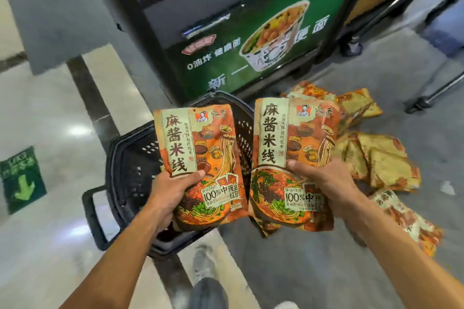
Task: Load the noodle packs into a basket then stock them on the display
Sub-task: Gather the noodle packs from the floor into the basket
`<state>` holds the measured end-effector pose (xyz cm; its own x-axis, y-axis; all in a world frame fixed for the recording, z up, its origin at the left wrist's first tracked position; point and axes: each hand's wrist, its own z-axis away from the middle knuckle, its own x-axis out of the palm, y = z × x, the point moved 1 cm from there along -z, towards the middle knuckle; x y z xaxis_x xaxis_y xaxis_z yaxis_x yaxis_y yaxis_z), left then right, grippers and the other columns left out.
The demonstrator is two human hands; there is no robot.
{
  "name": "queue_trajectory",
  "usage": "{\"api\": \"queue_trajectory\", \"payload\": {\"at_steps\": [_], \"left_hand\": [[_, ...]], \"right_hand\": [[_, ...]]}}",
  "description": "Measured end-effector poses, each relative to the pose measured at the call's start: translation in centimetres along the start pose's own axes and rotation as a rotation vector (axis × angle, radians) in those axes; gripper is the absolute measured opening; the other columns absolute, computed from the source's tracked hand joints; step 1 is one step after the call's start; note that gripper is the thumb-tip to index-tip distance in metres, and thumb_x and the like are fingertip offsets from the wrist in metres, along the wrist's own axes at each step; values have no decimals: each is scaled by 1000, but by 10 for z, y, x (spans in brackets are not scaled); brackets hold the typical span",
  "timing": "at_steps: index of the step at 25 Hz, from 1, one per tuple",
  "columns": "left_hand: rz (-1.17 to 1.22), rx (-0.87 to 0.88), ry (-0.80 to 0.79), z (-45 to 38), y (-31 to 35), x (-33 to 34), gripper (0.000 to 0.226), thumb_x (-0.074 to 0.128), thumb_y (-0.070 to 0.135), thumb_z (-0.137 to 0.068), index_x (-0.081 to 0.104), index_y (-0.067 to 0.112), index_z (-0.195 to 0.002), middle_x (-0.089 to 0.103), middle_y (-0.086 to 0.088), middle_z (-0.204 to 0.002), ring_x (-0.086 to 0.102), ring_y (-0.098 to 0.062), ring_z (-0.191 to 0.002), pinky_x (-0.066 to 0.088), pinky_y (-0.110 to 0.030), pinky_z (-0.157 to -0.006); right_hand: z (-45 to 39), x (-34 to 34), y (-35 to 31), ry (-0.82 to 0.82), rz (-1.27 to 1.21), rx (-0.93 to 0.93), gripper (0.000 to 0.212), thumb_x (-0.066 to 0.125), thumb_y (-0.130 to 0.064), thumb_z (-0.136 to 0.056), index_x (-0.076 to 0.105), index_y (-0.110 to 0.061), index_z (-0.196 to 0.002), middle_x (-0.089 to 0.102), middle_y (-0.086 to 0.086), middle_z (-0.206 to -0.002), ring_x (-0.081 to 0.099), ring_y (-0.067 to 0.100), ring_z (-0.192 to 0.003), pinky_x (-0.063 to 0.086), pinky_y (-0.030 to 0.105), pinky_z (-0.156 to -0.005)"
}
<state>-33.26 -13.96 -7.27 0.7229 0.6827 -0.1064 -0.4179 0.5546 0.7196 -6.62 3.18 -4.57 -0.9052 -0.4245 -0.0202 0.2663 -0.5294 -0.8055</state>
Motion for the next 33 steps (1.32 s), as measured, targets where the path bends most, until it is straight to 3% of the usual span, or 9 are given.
{"api": "queue_trajectory", "payload": {"at_steps": [8,11,15,18,22,27,31,33], "left_hand": [[135,-187,135,-53,-56,-117,43,92,19,-69,72,17,-108,79,-6,-98,76,-25,-88,60,-45,-86],[157,-244,107,-75,-72,-118,41,91,17,-70,70,19,-105,78,-3,-94,75,-21,-84,59,-35,-76],[196,-313,90,-113,-97,-105,34,87,12,-75,64,21,-99,72,3,-89,67,-11,-77,47,-25,-59],[213,-358,94,-147,-117,-97,31,85,10,-76,63,21,-96,70,2,-91,64,-12,-82,46,-28,-64],[160,-378,136,-204,-153,-92,34,90,16,-72,70,21,-100,73,4,-97,66,-16,-98,49,-34,-88],[172,-468,175,-241,-189,-79,34,91,24,-70,69,26,-96,71,4,-94,64,-19,-97,50,-40,-96],[159,-434,303,-256,-201,-71,36,93,27,-68,68,30,-94,71,8,-90,66,-15,-92,51,-37,-90],[75,-371,378,-259,-201,-66,46,93,32,-67,66,27,-105,72,8,-95,66,-14,-93,49,-33,-84]], "right_hand": [[-59,151,2,-181,296,104,32,85,-13,-76,74,-8,-106,80,6,-93,78,27,-81,61,38,-74],[-87,176,18,-185,397,157,27,85,-14,-77,75,-8,-101,80,7,-89,77,29,-78,62,42,-77],[-133,191,46,-193,476,248,29,86,-15,-77,75,-7,-103,80,10,-90,78,30,-77,61,39,-73],[-174,197,64,-221,509,312,34,85,-15,-78,72,-5,-108,79,11,-92,78,32,-82,62,45,-80],[-241,212,98,-276,620,352,37,89,-18,-74,72,-7,-105,79,11,-91,78,30,-83,61,50,-86],[-289,218,143,-320,710,418,41,90,-19,-72,72,-10,-108,80,8,-93,78,28,-86,59,50,-90],[-303,220,165,-291,741,358,57,93,-28,-67,68,-14,-116,77,3,-104,73,24,-98,55,46,-98],[-302,223,170,-283,753,303,63,94,-31,-65,67,-13,-119,76,0,-109,71,22,-105,54,45,-102]]}}
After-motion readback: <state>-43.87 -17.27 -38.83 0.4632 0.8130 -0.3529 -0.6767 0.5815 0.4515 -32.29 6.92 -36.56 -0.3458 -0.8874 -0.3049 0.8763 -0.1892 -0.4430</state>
